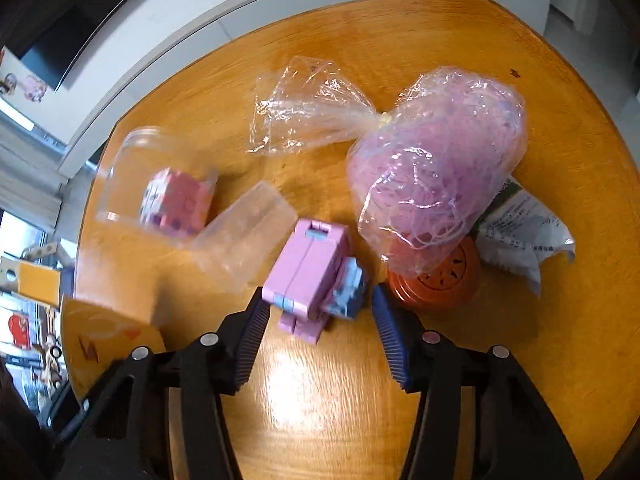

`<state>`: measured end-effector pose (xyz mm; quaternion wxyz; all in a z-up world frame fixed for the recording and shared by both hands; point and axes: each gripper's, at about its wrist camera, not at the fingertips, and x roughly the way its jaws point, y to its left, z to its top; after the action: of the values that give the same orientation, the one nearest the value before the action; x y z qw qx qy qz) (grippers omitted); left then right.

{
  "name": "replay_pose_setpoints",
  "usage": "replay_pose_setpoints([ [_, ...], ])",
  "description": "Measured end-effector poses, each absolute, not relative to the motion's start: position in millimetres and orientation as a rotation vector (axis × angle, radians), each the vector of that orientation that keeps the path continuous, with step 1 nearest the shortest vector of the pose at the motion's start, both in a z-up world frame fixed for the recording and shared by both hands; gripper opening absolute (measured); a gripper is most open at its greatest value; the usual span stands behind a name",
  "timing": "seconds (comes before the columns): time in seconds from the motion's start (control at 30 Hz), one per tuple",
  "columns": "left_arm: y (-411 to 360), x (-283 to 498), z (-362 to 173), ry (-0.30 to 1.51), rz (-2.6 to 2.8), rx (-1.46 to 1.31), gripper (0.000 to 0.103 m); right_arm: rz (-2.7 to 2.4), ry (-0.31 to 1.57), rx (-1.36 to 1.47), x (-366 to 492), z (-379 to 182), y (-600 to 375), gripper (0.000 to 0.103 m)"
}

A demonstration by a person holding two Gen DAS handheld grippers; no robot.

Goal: Collect trash
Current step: 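Grasp the second soybean-milk cup with the left tool while the right tool grasps the pink toy, then carry the cup and pink toy over the bin and open both tools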

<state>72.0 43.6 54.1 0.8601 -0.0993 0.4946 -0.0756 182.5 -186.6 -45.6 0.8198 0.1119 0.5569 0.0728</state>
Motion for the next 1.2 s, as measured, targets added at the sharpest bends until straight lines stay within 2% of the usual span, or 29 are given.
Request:
replay_pose_setpoints([
  [0.1, 44, 73, 52, 1.037, -0.158, -0.206, 0.031, 0.133, 1.180, 0.197, 192, -45, -183, 0.055],
  [0.13, 39, 77, 50, 1.037, -0.156, -0.208, 0.031, 0.141, 1.181, 0.176, 193, -44, -181, 0.050],
  [0.23, 38, 77, 50, 1.036, -0.159, -0.209, 0.030, 0.180, 1.182, 0.141, 182, -44, -178, 0.049],
  [0.63, 0, 42, 72, 0.997, -0.243, -0.160, 0.030, 0.208, 1.107, 0.153, 69, -28, -234, 0.049],
  [1.2, -151, -35, 104, 0.958, -0.503, -0.003, 0.030, 0.082, 0.994, 0.275, -74, -13, -365, 0.049],
])
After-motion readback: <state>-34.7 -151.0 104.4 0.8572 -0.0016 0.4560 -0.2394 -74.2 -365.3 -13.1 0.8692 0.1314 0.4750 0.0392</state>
